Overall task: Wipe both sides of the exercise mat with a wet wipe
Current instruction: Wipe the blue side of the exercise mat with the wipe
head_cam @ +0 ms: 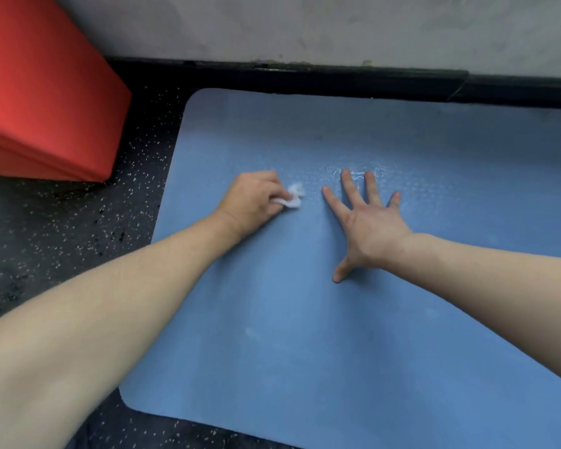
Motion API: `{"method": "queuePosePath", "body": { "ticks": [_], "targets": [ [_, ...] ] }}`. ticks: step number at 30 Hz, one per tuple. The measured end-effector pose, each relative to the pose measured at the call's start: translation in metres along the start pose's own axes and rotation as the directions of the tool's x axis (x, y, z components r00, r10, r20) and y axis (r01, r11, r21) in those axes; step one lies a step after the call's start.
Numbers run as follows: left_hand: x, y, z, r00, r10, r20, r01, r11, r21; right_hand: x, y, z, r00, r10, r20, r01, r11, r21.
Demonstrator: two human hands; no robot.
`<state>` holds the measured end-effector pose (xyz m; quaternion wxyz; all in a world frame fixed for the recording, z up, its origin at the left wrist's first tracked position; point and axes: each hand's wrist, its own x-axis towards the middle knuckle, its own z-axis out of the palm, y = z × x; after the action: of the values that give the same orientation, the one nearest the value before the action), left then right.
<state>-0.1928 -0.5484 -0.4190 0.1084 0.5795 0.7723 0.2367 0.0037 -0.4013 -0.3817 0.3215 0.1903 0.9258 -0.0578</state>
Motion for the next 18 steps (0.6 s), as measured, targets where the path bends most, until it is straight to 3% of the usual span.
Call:
{"method": "queuePosePath", "body": {
  "ticks": [1, 2, 4, 6, 7, 9, 11, 13, 15, 16, 18],
  "targets": [
    [-0.003, 0.0, 0.0, 0.993, -0.1, -0.068, 0.1, 0.995, -0.009, 0.0, 0.0, 0.0, 1.0, 0.0, 0.004, 0.0, 1.0, 0.005],
    [-0.011, 0.006, 0.005, 0.99, -0.111, -0.086, 0.109, 0.994, -0.027, 0.0, 0.0, 0.0, 1.0, 0.001, 0.008, -0.002, 1.0, 0.01],
    [-0.032, 0.029, 0.024, 0.994, 0.096, 0.043, -0.092, 0.993, -0.076, 0.0, 0.0, 0.001, 1.0, 0.008, 0.008, -0.008, 1.0, 0.007],
    [-0.044, 0.038, 0.024, 0.953, 0.247, 0.176, -0.233, 0.967, -0.099, 0.0, 0.0, 0.002, 1.0, 0.011, -0.001, -0.011, 1.0, 0.004],
    [-0.04, 0.032, 0.019, 0.962, 0.218, 0.162, -0.208, 0.975, -0.075, -0.001, 0.0, 0.002, 1.0, 0.01, -0.003, -0.01, 1.0, 0.008],
    [-0.033, 0.018, 0.013, 1.0, 0.006, -0.025, -0.007, 0.999, -0.045, -0.001, 0.0, 0.001, 1.0, 0.002, 0.007, -0.002, 1.0, 0.019],
    [-0.04, 0.025, 0.017, 0.985, -0.136, -0.108, 0.127, 0.988, -0.091, 0.0, 0.0, -0.001, 1.0, 0.004, 0.017, -0.004, 1.0, 0.029],
    [-0.055, 0.047, 0.033, 0.998, 0.051, 0.044, -0.044, 0.989, -0.138, -0.006, -0.002, 0.0, 1.0, 0.007, 0.021, -0.007, 0.999, 0.033],
    [-0.063, 0.052, 0.032, 0.965, 0.194, 0.176, -0.169, 0.974, -0.149, -0.022, -0.007, 0.007, 0.999, -0.025, 0.025, 0.024, 0.999, 0.036],
    [-0.06, 0.047, 0.028, 0.977, 0.152, 0.151, -0.133, 0.983, -0.127, -0.033, -0.011, 0.015, 0.998, -0.057, 0.029, 0.057, 0.998, 0.021],
    [-0.054, 0.037, 0.022, 0.997, -0.049, -0.052, 0.045, 0.996, -0.083, -0.054, -0.019, 0.033, 0.992, -0.118, 0.043, 0.12, 0.992, -0.035]
  ]
}}
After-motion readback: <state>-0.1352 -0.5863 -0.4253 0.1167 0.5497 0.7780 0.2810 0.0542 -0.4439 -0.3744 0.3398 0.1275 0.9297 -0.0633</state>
